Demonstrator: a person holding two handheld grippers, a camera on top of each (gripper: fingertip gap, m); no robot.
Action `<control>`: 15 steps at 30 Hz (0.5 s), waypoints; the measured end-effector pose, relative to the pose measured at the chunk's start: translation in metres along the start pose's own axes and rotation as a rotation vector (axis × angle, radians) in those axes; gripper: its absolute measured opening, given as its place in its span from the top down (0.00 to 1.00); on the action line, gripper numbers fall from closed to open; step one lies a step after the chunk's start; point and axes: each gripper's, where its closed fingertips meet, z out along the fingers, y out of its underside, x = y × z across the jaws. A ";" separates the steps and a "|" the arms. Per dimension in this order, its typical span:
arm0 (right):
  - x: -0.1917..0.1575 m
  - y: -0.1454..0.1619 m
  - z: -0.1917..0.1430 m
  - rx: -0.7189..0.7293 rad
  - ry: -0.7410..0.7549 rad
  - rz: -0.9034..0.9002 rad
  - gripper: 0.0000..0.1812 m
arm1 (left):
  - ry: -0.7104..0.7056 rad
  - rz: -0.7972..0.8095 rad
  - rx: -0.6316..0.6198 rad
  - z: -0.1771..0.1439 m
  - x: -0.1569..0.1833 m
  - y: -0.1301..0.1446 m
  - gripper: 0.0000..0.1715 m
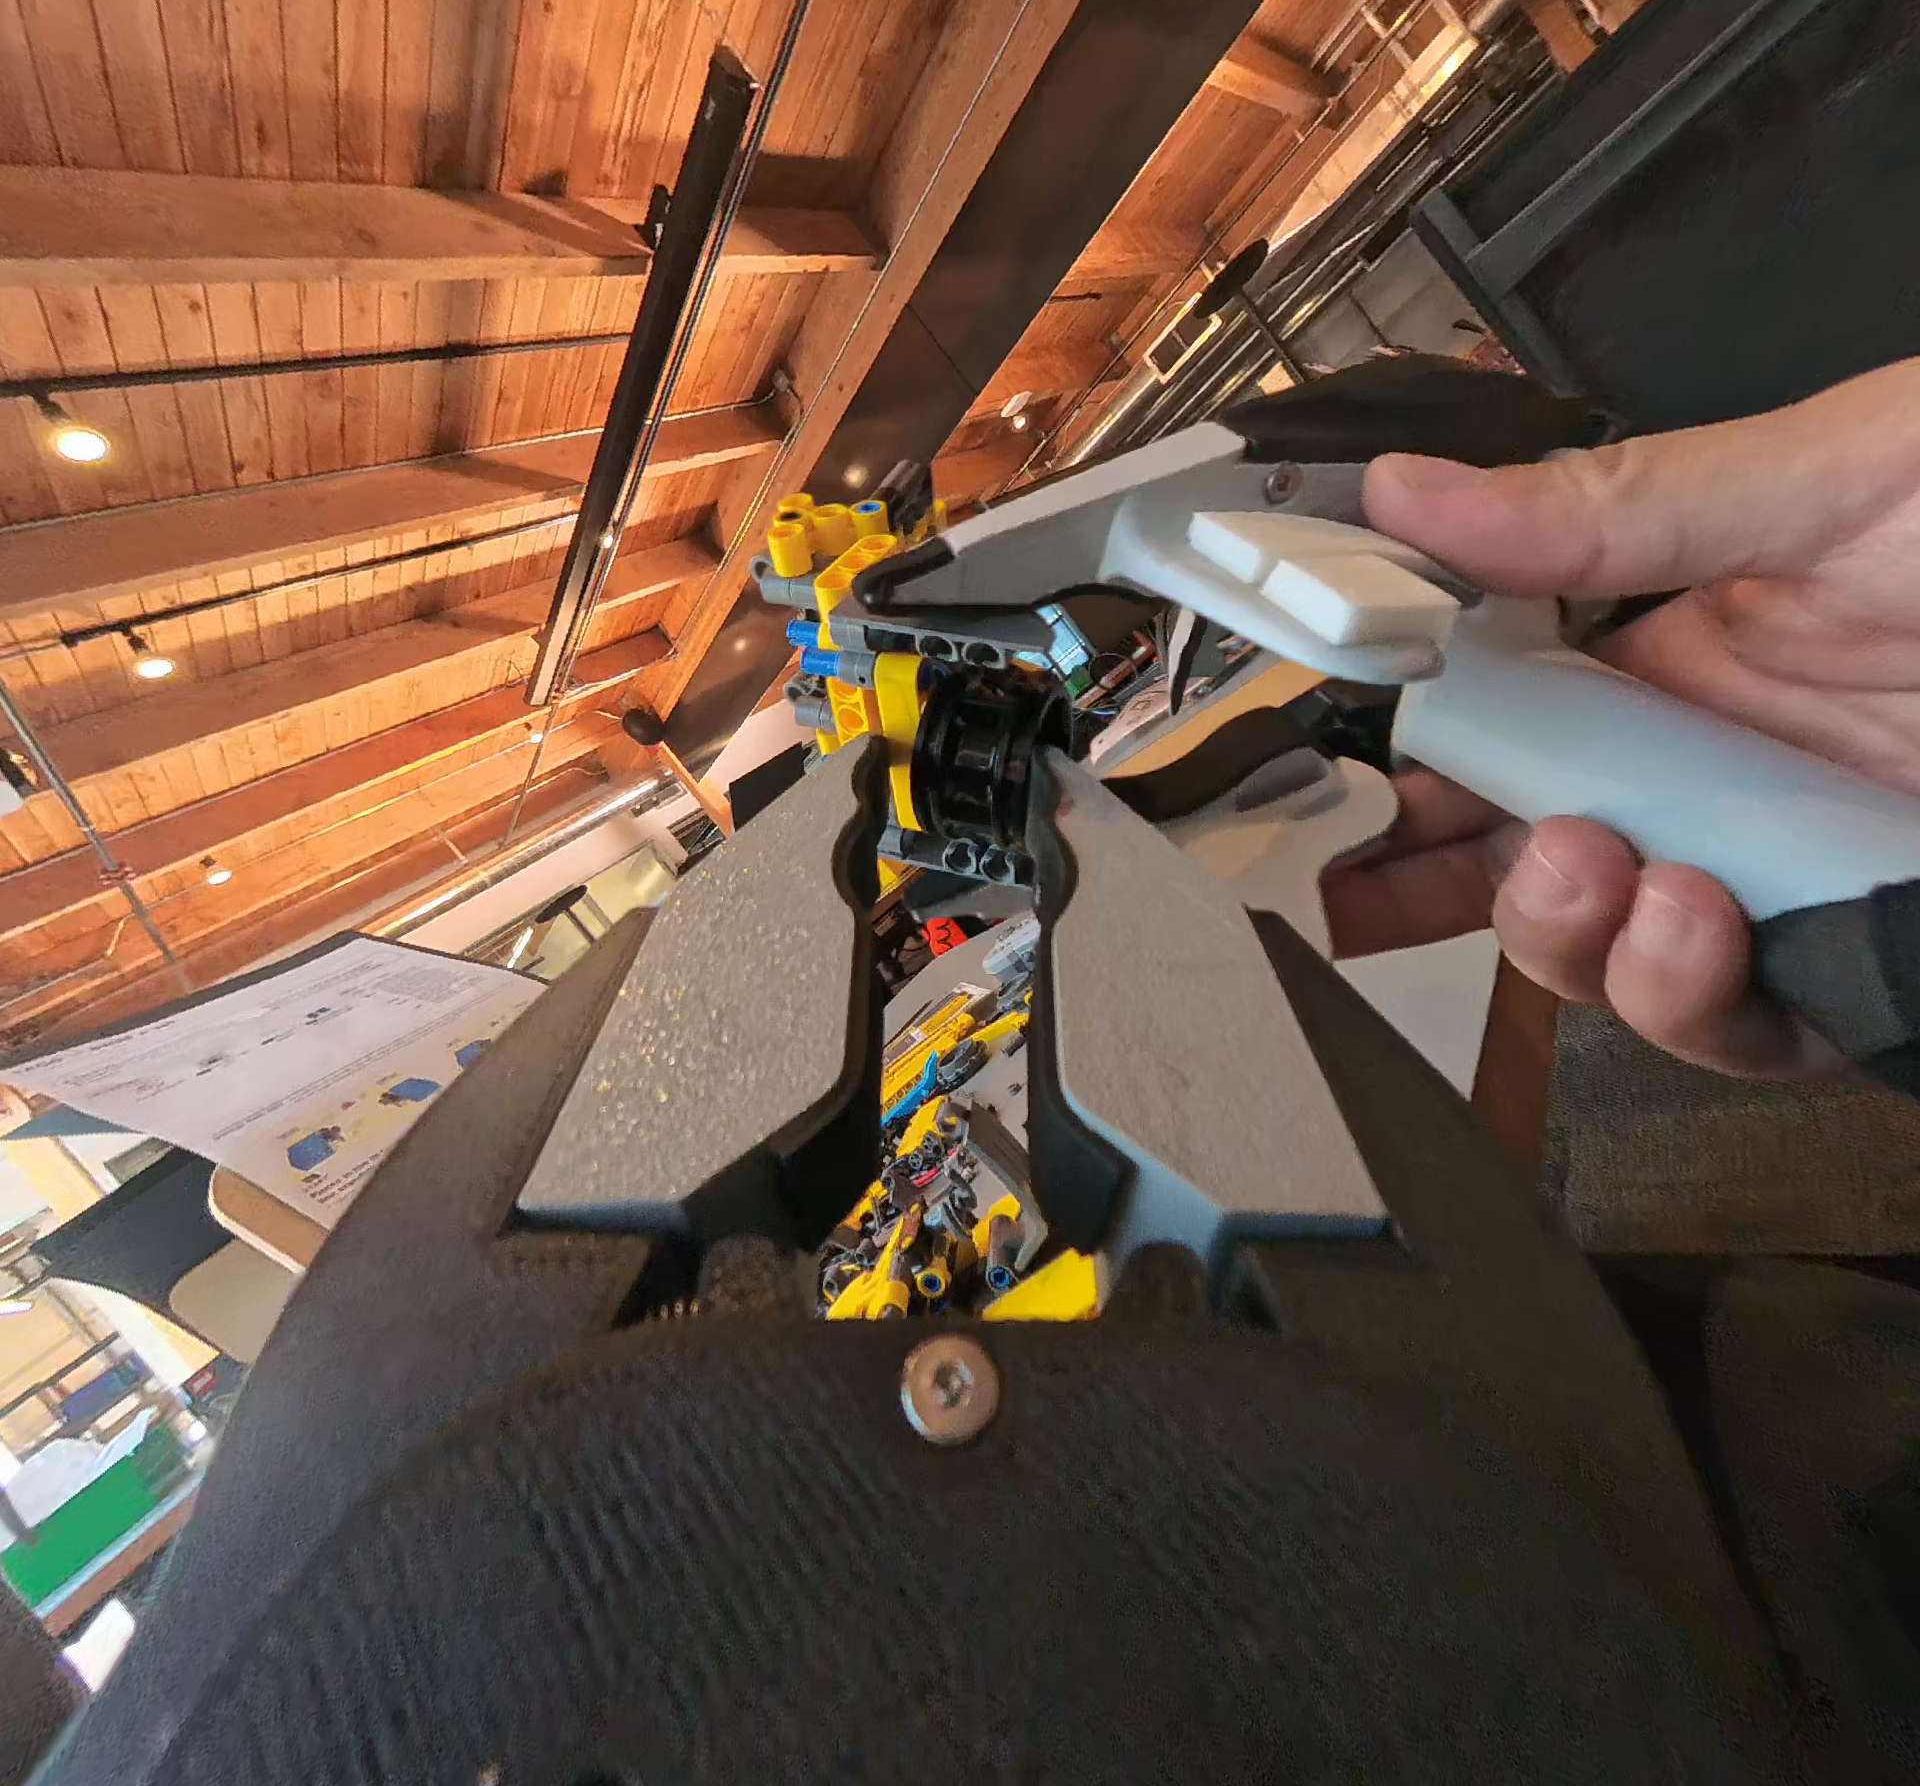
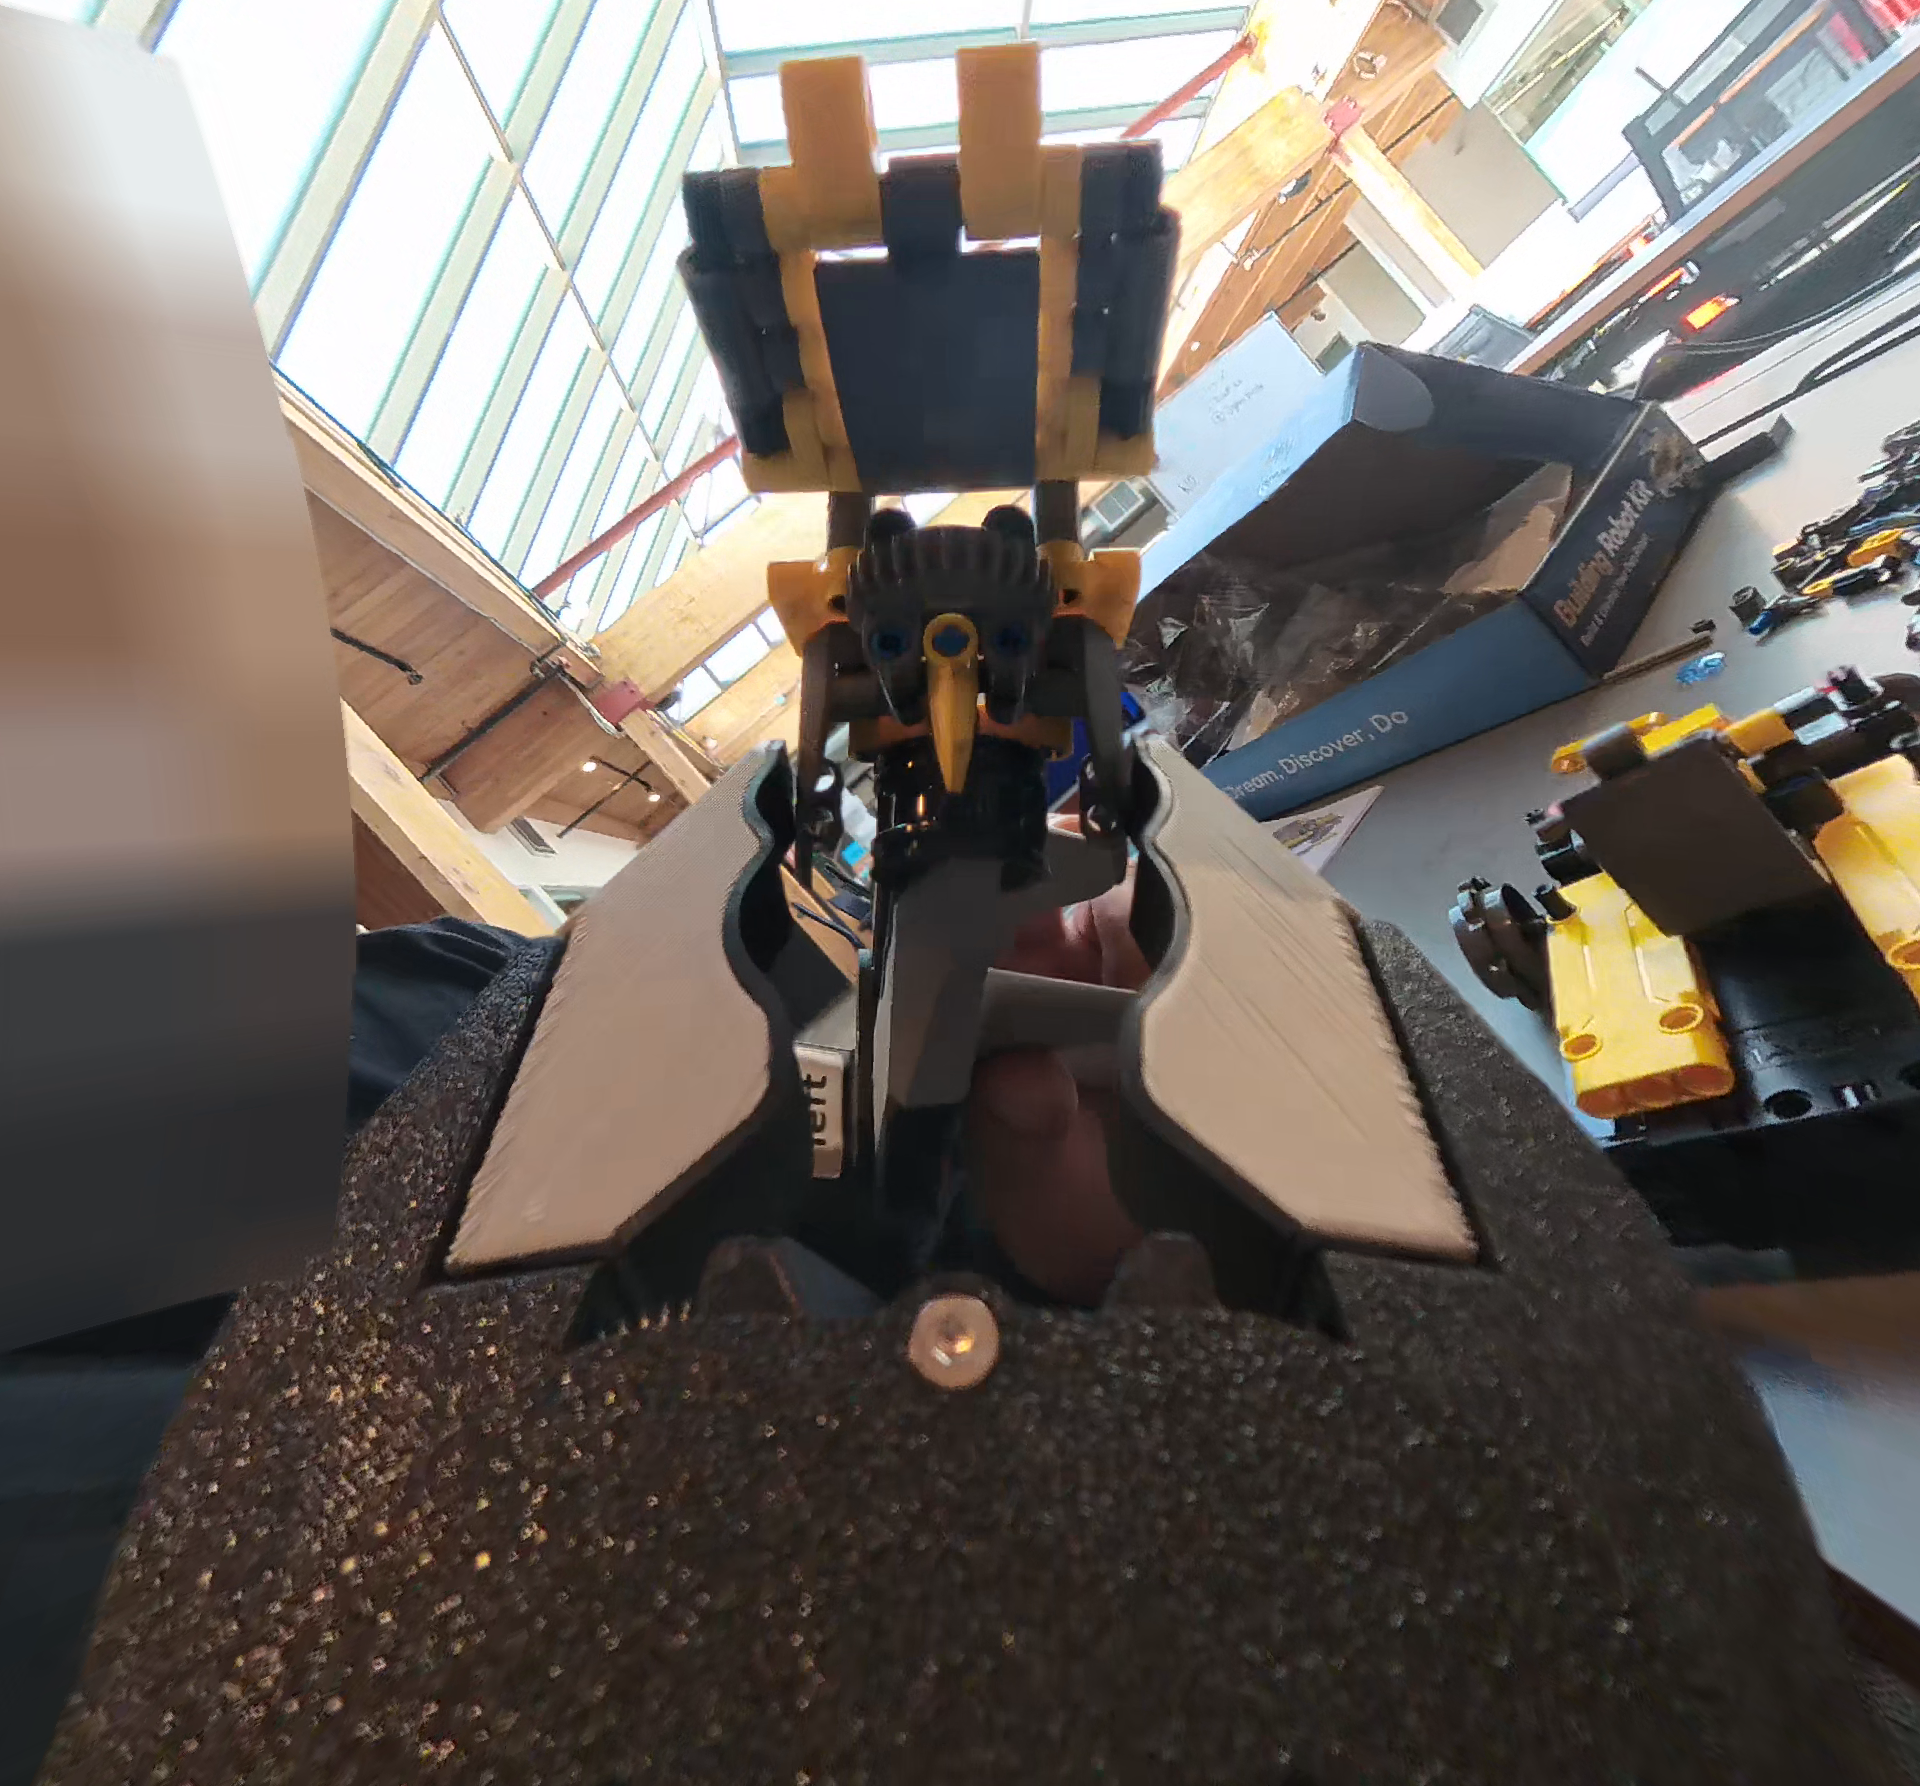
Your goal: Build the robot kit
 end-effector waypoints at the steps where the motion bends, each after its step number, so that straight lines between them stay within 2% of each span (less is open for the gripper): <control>1: 0.001 -0.001 0.000 -0.010 0.017 -0.021 0.65 | -0.005 -0.009 -0.002 0.001 -0.001 0.000 0.87; 7: 0.013 -0.008 -0.007 -0.090 0.178 -0.191 0.67 | 0.036 -0.082 -0.058 0.006 0.006 0.010 0.85; 10: 0.019 -0.017 -0.023 -0.078 0.215 -0.241 0.67 | 0.197 -0.138 -0.107 0.005 0.026 0.015 0.82; 12: 0.027 -0.019 -0.035 -0.085 0.221 -0.230 0.66 | 0.312 -0.175 -0.141 0.003 0.034 0.019 0.89; 14: 0.045 -0.016 -0.044 -0.114 0.281 -0.237 0.68 | 0.400 -0.238 -0.218 0.006 0.037 0.031 0.85; 15: 0.052 -0.013 -0.047 -0.140 0.304 -0.252 0.68 | 0.462 -0.275 -0.241 0.007 0.041 0.036 0.78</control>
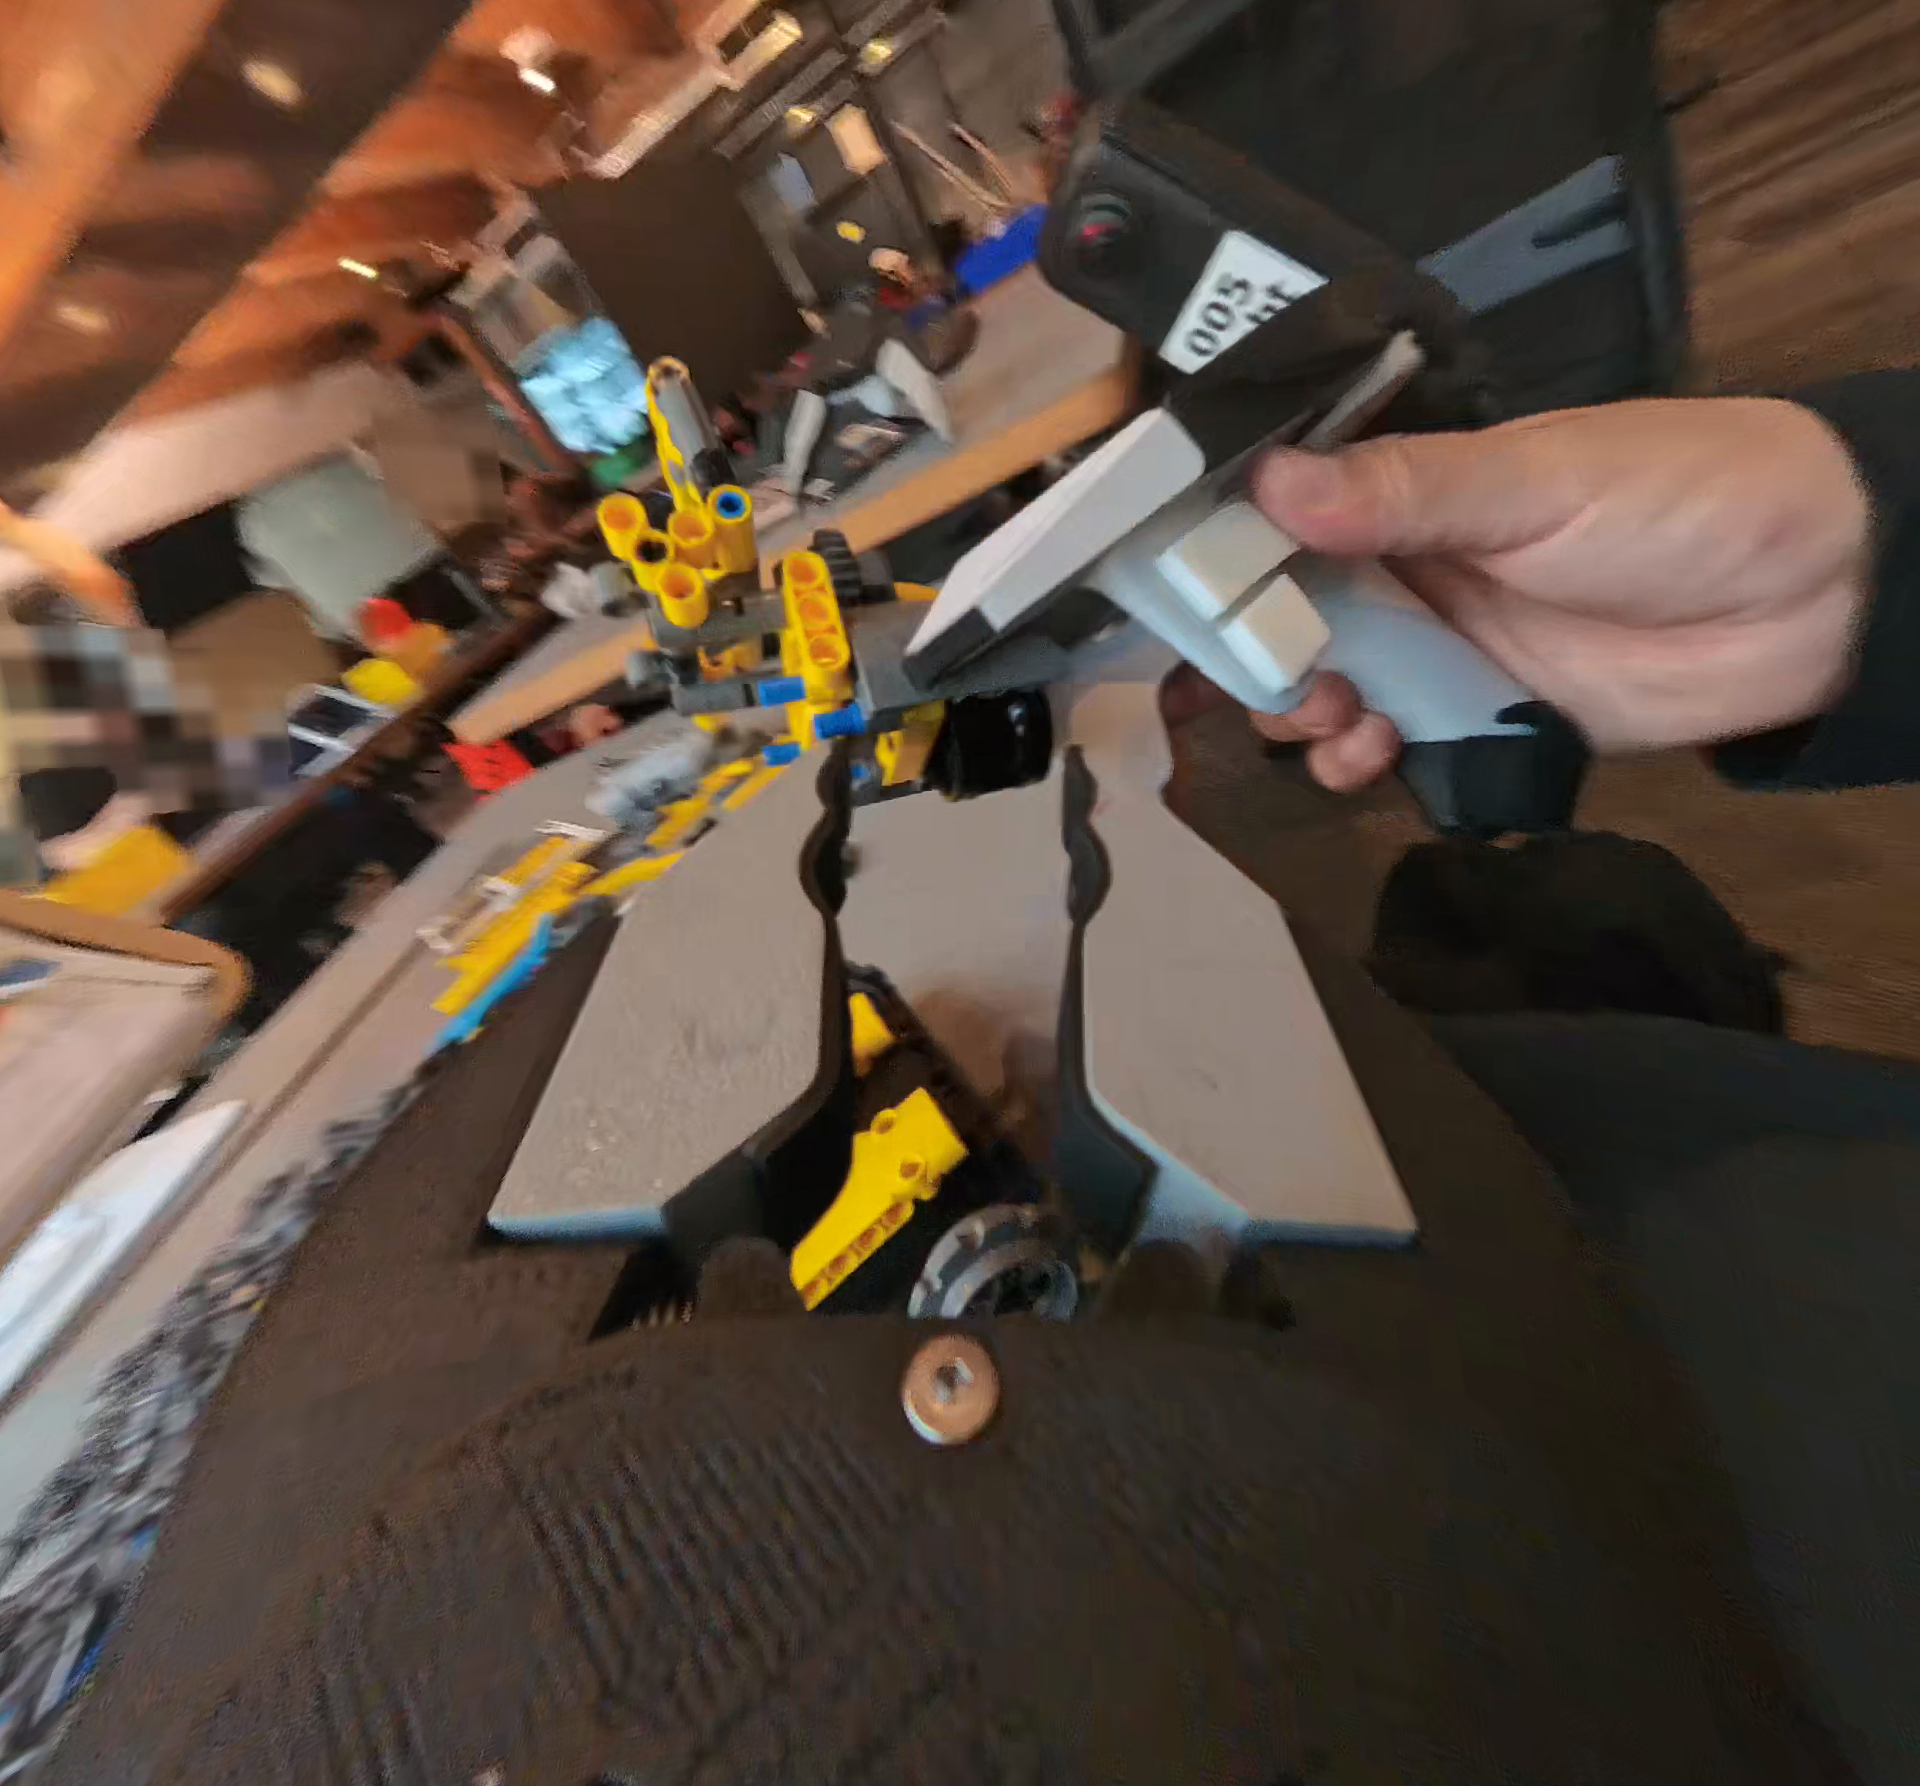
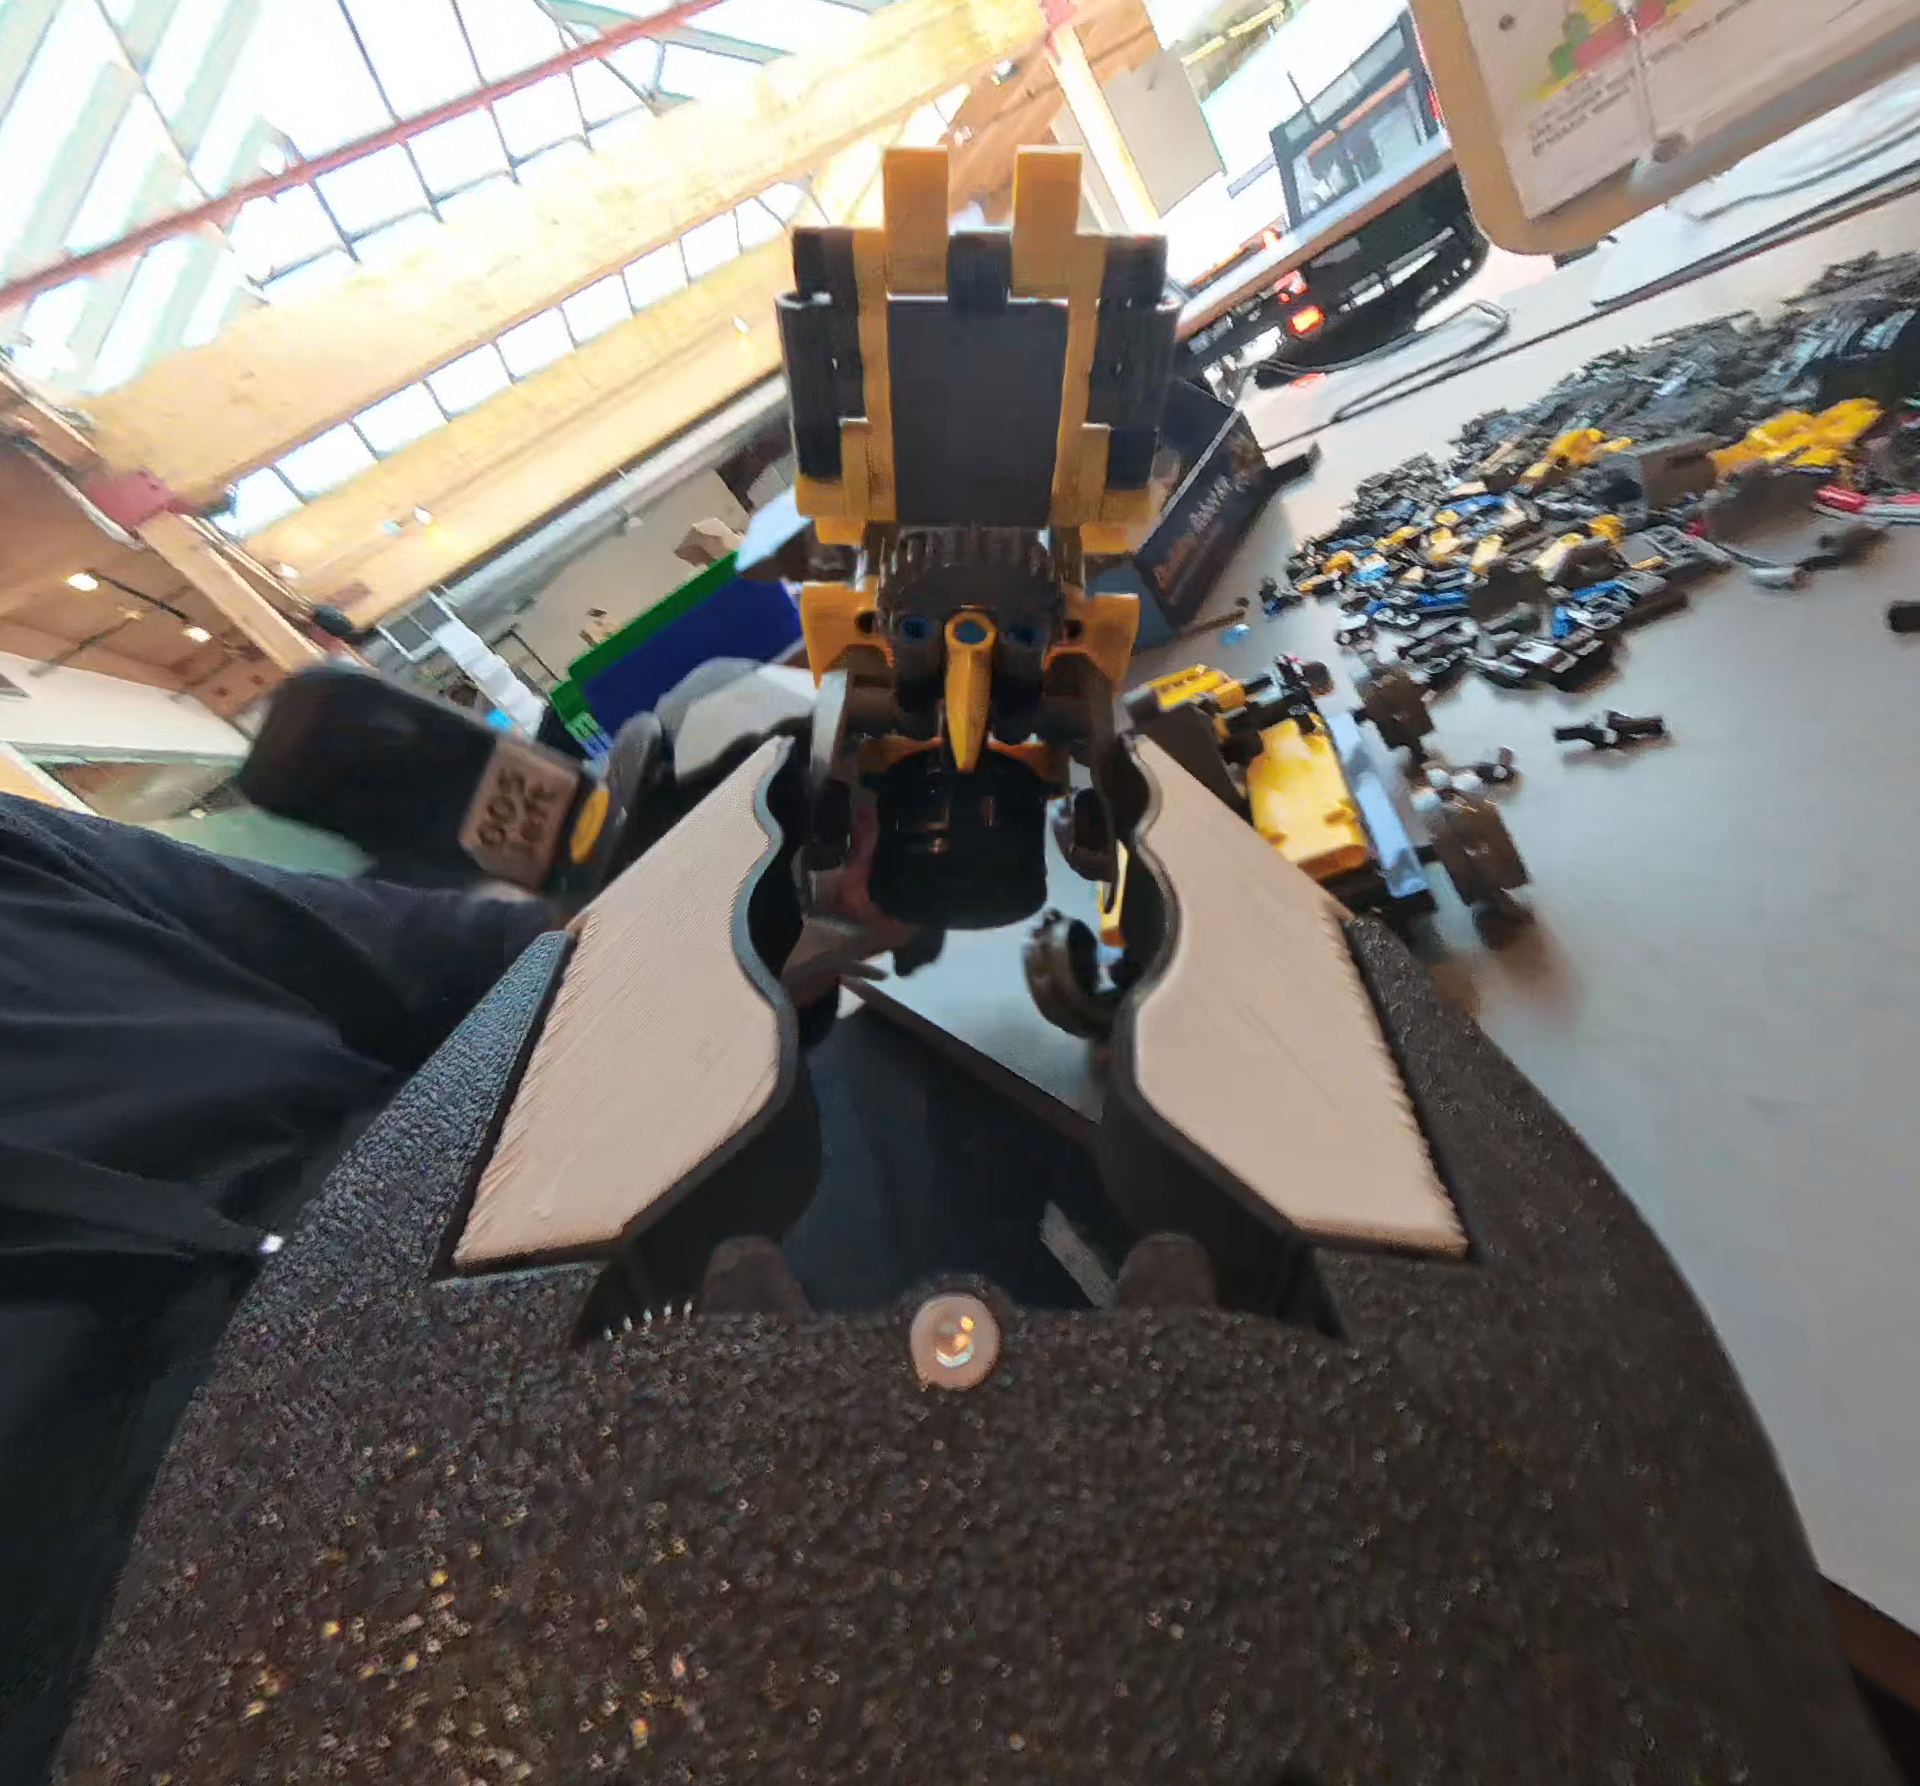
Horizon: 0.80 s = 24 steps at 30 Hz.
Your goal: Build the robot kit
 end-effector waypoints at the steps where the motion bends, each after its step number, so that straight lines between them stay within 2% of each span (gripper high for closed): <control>1: 0.006 0.003 0.000 -0.022 0.013 -0.014 0.68 | 0.077 -0.024 -0.033 0.003 0.004 0.007 0.73; 3: 0.018 0.006 -0.002 -0.063 0.044 -0.041 0.68 | 0.232 -0.046 -0.115 0.002 0.014 0.023 0.69; 5: 0.027 0.005 -0.006 -0.082 0.066 -0.068 0.68 | 0.265 -0.071 -0.155 -0.002 0.009 0.034 0.68; 6: 0.032 0.006 -0.008 -0.094 0.081 -0.083 0.69 | 0.297 -0.068 -0.166 -0.004 0.009 0.037 0.75; 7: 0.035 0.006 -0.009 -0.102 0.089 -0.104 0.69 | 0.313 -0.073 -0.182 -0.005 0.007 0.040 0.75; 8: 0.036 0.008 -0.011 -0.113 0.085 -0.142 0.86 | 0.321 -0.093 -0.199 -0.004 0.005 0.041 0.67; 9: 0.038 0.009 -0.012 -0.114 0.096 -0.160 0.90 | 0.337 -0.128 -0.206 -0.003 0.005 0.041 0.60; 10: 0.039 0.011 -0.012 -0.122 0.099 -0.167 0.90 | 0.357 -0.167 -0.224 -0.002 0.006 0.042 0.58; 13: 0.053 0.018 -0.006 -0.154 0.143 -0.173 0.90 | 0.311 -0.186 -0.282 0.004 -0.008 0.058 0.70; 15: 0.067 0.030 0.004 -0.243 0.206 -0.200 0.88 | 0.272 -0.167 -0.341 0.005 -0.012 0.073 0.70; 17: 0.068 0.037 0.011 -0.296 0.216 -0.261 0.87 | 0.231 -0.135 -0.373 0.004 -0.016 0.077 0.70; 20: 0.073 0.051 0.011 -0.387 0.258 -0.351 0.87 | 0.225 -0.105 -0.393 0.004 -0.008 0.077 0.75; 24: 0.076 0.056 0.008 -0.391 0.291 -0.388 0.87 | 0.148 0.034 -0.411 0.009 -0.007 0.084 0.83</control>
